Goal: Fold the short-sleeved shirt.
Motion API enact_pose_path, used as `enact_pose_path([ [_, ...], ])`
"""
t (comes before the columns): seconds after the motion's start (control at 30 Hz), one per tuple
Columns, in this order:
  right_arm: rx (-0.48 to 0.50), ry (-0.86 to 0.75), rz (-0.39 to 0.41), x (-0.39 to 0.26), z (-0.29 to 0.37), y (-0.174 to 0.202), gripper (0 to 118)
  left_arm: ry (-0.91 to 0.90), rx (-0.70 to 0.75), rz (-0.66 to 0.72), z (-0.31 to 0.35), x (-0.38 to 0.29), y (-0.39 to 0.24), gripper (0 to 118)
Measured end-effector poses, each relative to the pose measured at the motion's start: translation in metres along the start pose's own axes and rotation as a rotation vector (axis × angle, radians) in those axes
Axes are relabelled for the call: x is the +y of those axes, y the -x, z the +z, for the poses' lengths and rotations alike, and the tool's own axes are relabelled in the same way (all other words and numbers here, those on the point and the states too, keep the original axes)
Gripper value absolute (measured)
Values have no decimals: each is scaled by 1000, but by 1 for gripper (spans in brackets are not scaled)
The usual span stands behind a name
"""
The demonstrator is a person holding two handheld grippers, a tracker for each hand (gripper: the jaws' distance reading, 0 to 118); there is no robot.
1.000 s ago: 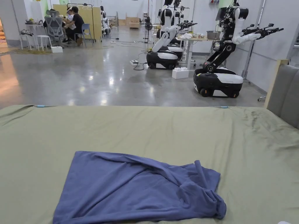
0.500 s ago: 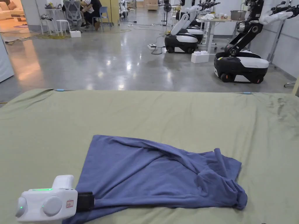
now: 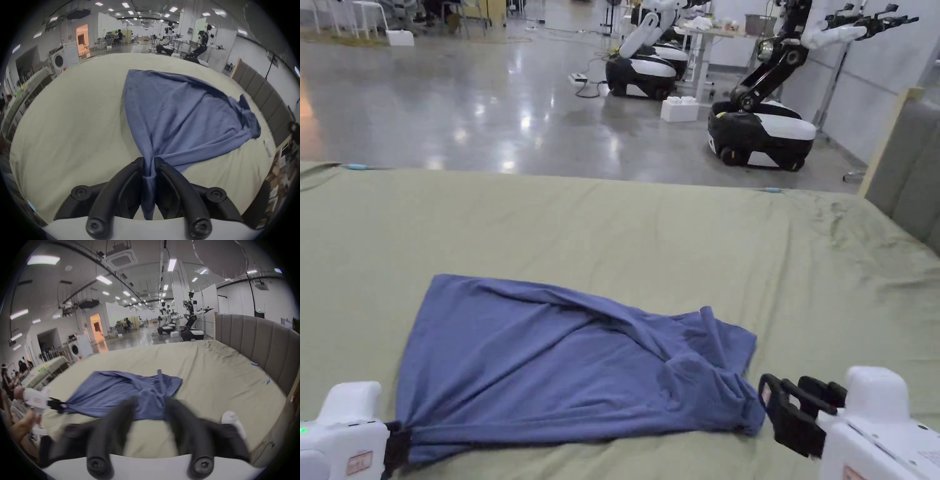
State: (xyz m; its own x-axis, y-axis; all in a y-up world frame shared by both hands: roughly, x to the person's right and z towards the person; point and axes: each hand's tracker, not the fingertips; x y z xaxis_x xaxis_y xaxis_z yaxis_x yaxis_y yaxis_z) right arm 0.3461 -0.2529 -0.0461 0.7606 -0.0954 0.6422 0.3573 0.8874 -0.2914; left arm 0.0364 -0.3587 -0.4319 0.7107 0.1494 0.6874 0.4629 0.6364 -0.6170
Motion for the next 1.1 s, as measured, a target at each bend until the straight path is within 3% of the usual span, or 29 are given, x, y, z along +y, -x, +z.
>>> enact_pose_path([
  [0.07,-48,156,10,-4,-67,-19,105,0,11,-8,3,-1,-1,14],
  [0.1,-86,227,-7,-11,-94,-27,109,-5,14,-18,3,0,-3,14],
  [0.2,-83,428,-42,-46,-150,-49,98,-4,18,-26,3,-2,-5,14],
  [0.23,-43,457,-30,-54,-156,-50,92,0,12,-21,1,-1,-5,14],
  [0.3,54,457,-7,-69,-159,-50,61,-1,8,-10,0,-2,-5,14],
  [0.37,-37,382,-39,-72,-153,-53,30,5,-6,3,-2,-2,0,14],
  [0.4,10,349,-89,-67,-148,-57,17,0,-36,41,0,-2,3,14],
  [0.43,68,347,-113,-62,-144,-59,17,-9,-66,63,2,-2,4,14],
  [0.47,26,354,-83,-57,-136,-53,16,-14,-61,60,7,1,6,14],
  [0.57,80,273,-12,-31,-112,-43,16,-53,-69,44,26,16,7,14],
  [0.73,141,195,-4,38,-80,-23,16,-155,-81,24,73,70,10,13],
  [0.83,145,120,58,85,-64,-10,16,-240,-75,-23,112,111,2,13],
  [0.97,155,62,56,150,-48,1,16,-306,-76,-28,153,168,0,13],
  [1.1,123,-3,112,209,-41,13,16,-322,-49,-43,171,220,0,13],
])
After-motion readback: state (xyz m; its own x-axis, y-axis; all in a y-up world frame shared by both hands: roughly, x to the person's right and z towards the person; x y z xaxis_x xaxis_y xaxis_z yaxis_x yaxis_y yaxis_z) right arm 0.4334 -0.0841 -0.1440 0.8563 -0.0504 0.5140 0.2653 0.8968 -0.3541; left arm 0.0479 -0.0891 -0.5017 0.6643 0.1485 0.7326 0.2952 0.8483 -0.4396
